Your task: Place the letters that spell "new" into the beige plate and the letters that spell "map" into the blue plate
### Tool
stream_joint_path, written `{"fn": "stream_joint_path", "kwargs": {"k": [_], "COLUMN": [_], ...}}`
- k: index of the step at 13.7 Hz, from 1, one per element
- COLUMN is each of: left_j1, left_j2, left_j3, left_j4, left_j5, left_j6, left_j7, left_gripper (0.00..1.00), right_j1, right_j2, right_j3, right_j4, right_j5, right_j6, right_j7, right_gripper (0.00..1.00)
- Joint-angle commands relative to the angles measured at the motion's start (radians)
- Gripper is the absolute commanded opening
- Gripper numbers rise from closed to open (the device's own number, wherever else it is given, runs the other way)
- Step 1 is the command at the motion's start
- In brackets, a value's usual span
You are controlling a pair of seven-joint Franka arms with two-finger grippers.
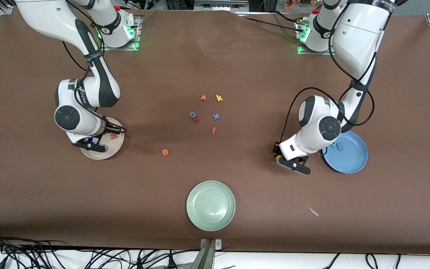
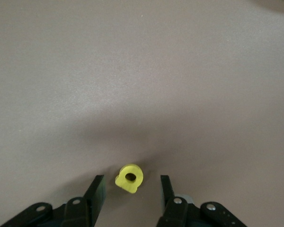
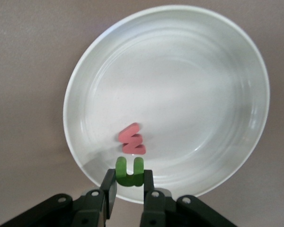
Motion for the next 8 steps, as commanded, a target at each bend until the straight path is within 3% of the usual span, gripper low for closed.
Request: {"fn": "stream_joint_path", "kwargs": {"k": [1, 5, 8], "left_j1": [-0.026, -0.032, -0.031], "left_j2": [0.033, 0.049, 0.050], "left_j3": [0.011, 0.011, 0.014], "left_j4": [0.024, 0.010, 0.010], "left_j5": [-0.017, -0.011, -0.011], "left_j6": [0.031, 0.042, 0.042], "left_j7": [0.002, 0.003, 0.017], "left_gripper": [0.56, 0.61, 0.52], "right_j1": [-0.002, 0.024, 0.028], "right_j2": [0.010, 0.011, 0.042], "right_j3": [0.002, 0.024, 0.074], "right_j4": [0.047, 0.101, 0.159], "right_j5": [-0.009, -0.001, 0.011], "right_j6": [-0.020, -0.022, -0.022], "right_j7": [-0.022, -0.031, -0.020], "right_gripper": [1.00, 1.00, 1.00]}}
